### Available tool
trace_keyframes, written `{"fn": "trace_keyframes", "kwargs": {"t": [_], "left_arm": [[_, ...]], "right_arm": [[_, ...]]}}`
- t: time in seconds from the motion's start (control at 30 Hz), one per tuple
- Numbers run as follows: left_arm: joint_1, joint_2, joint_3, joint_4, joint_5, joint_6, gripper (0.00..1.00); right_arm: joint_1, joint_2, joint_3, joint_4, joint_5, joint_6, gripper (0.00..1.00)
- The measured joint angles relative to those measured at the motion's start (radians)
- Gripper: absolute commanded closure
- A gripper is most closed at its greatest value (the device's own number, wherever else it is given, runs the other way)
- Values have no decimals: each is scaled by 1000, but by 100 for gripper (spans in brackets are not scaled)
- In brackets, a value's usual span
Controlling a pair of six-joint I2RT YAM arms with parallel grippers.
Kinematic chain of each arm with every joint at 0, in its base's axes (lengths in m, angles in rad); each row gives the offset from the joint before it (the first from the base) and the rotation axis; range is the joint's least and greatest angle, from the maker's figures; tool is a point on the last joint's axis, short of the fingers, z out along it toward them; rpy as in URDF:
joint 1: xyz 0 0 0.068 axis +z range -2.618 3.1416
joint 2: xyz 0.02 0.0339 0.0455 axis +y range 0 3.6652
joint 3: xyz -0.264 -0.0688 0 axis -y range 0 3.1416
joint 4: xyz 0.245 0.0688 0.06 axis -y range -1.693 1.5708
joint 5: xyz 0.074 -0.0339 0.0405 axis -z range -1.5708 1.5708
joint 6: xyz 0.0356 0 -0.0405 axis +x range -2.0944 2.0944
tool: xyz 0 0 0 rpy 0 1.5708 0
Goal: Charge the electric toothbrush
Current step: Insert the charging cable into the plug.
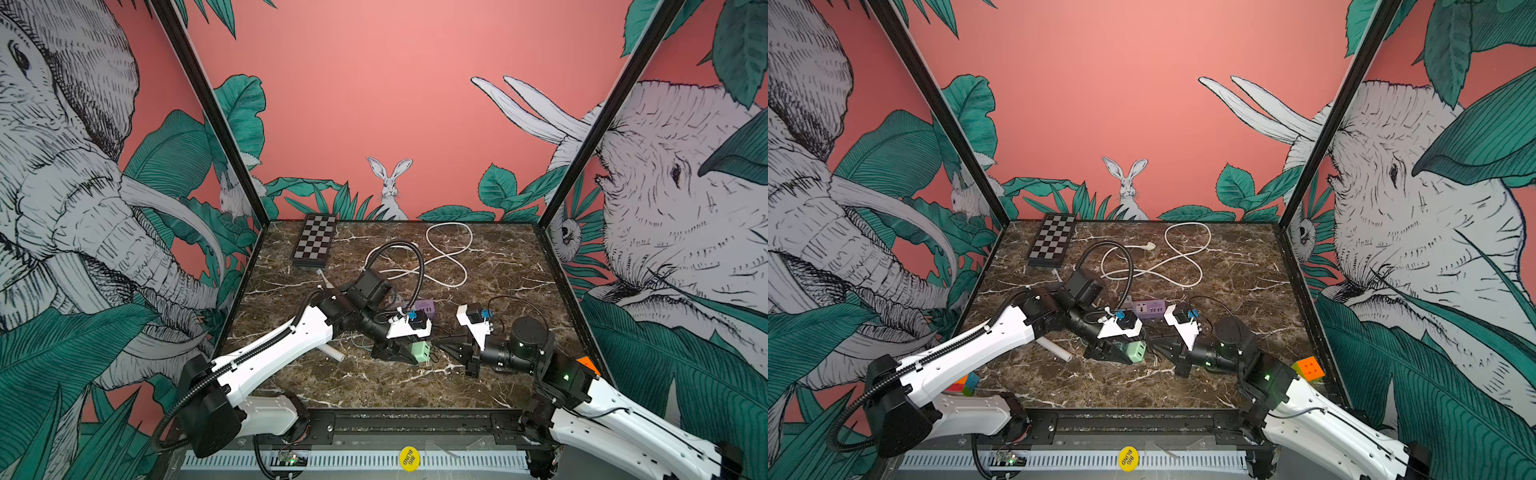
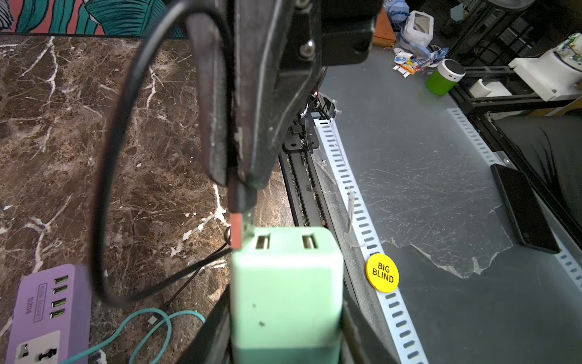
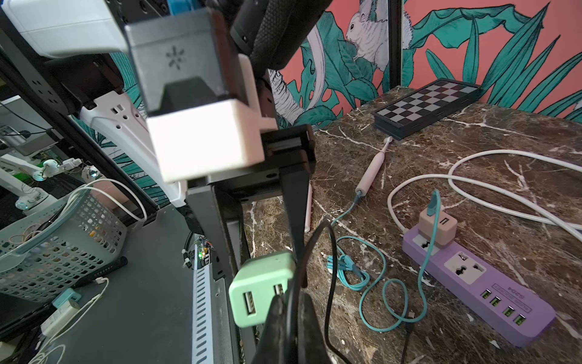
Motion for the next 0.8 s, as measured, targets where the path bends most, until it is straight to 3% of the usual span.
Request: {"fn": "trace_keyframes", "kwargs": {"t": [0.8], "left_arm": [[3,-39,-8,-51,-25,5,100]], "right_arm": [[69,49,26,-26,21,-75,100]]}}
